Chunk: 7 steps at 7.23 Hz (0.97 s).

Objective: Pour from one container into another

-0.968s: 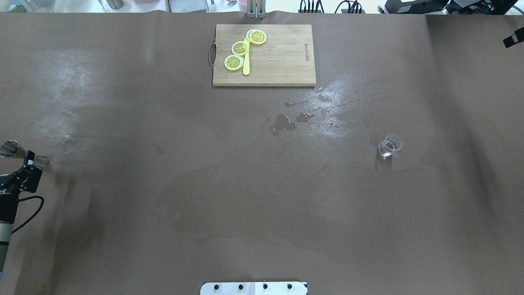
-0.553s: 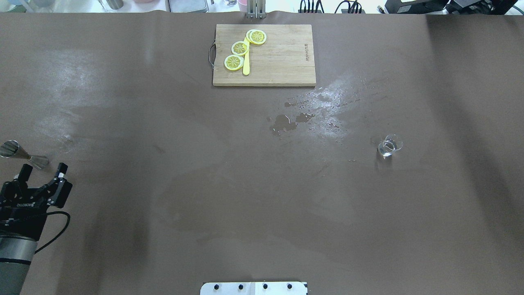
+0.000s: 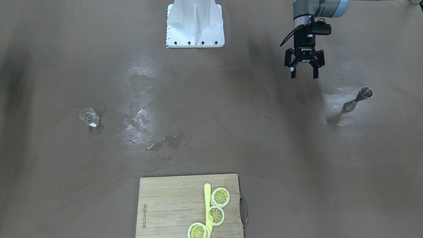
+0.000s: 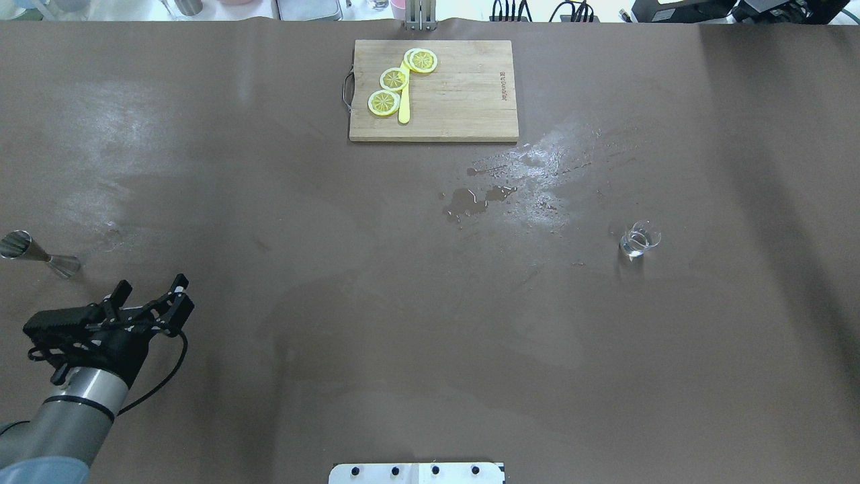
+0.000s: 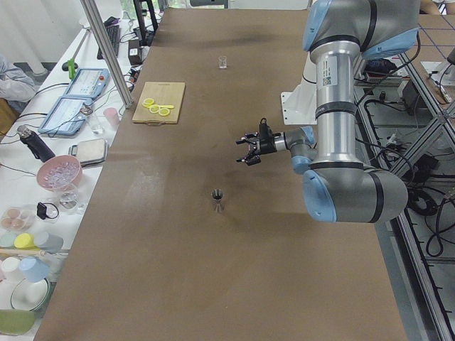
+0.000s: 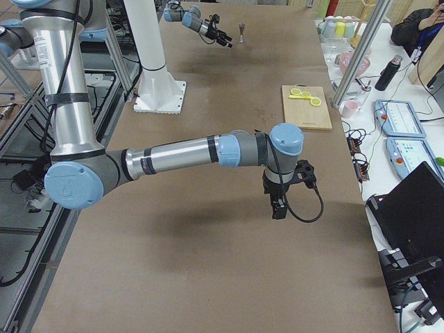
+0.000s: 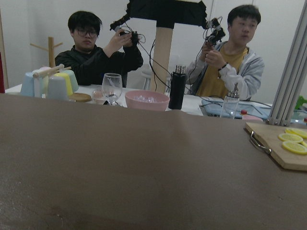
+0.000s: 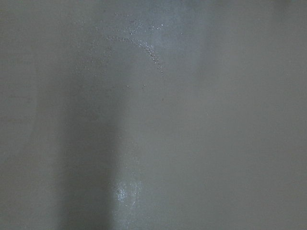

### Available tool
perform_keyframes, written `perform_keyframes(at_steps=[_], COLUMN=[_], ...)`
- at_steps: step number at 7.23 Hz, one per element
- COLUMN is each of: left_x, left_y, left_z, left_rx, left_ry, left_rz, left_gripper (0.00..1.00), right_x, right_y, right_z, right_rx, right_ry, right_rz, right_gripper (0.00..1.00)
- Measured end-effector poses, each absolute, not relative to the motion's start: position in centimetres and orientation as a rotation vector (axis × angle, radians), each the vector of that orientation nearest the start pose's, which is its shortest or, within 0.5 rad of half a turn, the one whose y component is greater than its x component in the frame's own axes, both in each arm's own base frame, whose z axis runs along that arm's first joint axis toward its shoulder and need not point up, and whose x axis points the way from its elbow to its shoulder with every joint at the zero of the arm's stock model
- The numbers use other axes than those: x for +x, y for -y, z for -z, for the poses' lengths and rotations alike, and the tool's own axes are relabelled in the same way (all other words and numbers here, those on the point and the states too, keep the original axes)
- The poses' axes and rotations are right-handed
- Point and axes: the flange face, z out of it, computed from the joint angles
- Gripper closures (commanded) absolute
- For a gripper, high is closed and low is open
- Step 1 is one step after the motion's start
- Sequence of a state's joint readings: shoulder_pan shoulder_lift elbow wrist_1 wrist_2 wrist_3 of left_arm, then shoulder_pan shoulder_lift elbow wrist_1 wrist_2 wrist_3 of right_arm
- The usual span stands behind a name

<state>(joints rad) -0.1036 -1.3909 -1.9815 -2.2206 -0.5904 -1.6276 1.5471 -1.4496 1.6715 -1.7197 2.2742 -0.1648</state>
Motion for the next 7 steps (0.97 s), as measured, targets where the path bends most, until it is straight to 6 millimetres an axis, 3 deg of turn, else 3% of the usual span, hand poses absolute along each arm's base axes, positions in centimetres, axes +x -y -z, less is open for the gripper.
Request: perform_keyframes(at_steps=[1, 3, 5, 7], left_x=[38.2, 32.8, 24.9, 17.0], left_y=[28.7, 36.0, 42.1, 45.6], left_z=[-43.6, -42.9, -45.3, -49.5], left_rx=[0.845, 0.707, 0.566, 0.396], left_ry=[-0.793, -0.757, -0.752, -0.78], left_rz=[0.543, 0.409, 0.374, 0.407], left_gripper=[0.01, 0.01, 0.01, 0.01], right_x=[5.6, 5.6, 5.2, 5.1], right_y=[53.6, 52.7, 51.0, 50.4], right_z=[-57.2, -58.1, -59.5, -59.9], right_rx=[0.11, 0.092, 0.075, 0.09], right_ry=[0.701, 0.706, 0.767, 0.792], right_rz=[0.203, 0.196, 0.186, 0.192], right_gripper=[0.0, 0.0, 0.0, 0.0])
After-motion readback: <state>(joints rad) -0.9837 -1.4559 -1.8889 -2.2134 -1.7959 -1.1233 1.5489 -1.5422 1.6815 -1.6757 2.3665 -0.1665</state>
